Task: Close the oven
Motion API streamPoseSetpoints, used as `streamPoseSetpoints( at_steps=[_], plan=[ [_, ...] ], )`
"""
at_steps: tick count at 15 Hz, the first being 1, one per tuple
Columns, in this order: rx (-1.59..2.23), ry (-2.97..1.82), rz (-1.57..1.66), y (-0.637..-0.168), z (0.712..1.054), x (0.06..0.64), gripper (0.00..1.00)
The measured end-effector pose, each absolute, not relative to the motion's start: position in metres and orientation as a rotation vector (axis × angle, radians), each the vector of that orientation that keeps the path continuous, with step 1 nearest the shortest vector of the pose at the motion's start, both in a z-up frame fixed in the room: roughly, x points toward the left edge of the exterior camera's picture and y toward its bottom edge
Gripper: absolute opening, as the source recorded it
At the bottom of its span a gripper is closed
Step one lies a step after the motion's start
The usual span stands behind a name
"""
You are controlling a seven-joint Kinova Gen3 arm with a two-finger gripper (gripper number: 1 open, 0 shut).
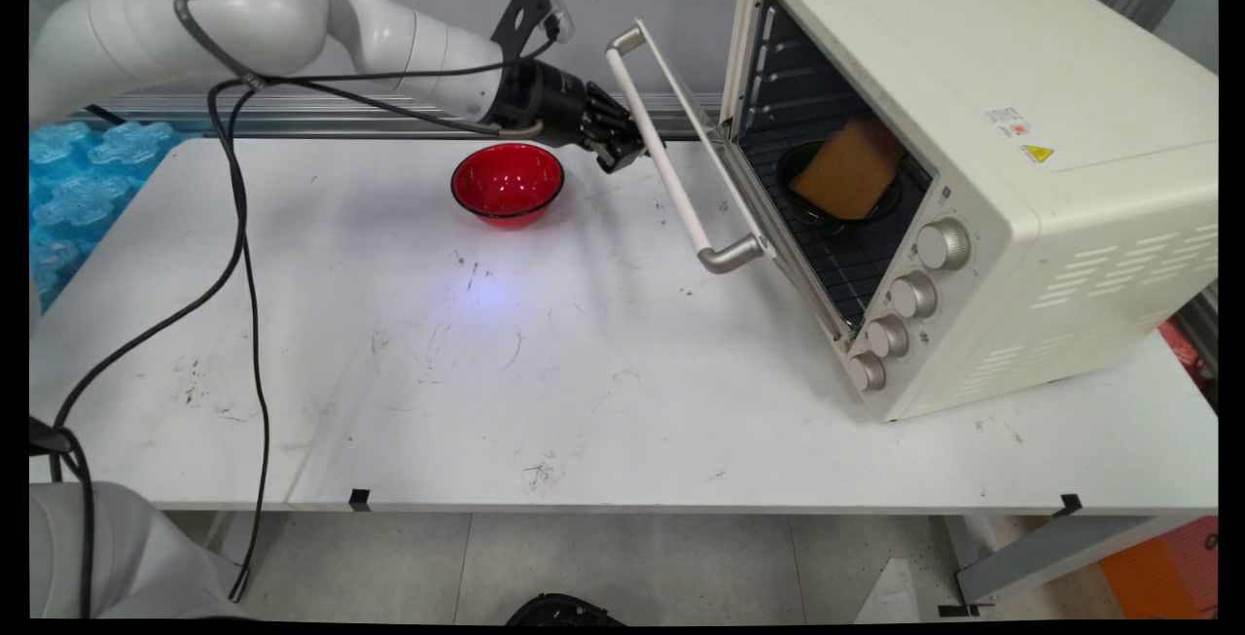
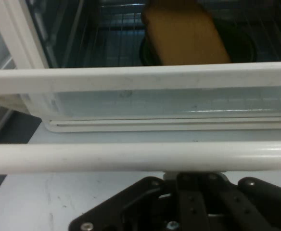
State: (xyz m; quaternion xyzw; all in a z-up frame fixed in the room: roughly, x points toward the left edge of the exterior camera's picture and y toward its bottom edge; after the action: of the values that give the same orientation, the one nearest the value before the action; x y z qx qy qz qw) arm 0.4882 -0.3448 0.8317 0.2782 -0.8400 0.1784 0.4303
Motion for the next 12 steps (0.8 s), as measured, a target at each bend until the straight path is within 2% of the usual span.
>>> streamPoseSetpoints(
  at_steps=[12],
  plan=[
    [0.731, -2.108, 0.403, -0.366, 0.855, 0.487, 0.00]
  ],
)
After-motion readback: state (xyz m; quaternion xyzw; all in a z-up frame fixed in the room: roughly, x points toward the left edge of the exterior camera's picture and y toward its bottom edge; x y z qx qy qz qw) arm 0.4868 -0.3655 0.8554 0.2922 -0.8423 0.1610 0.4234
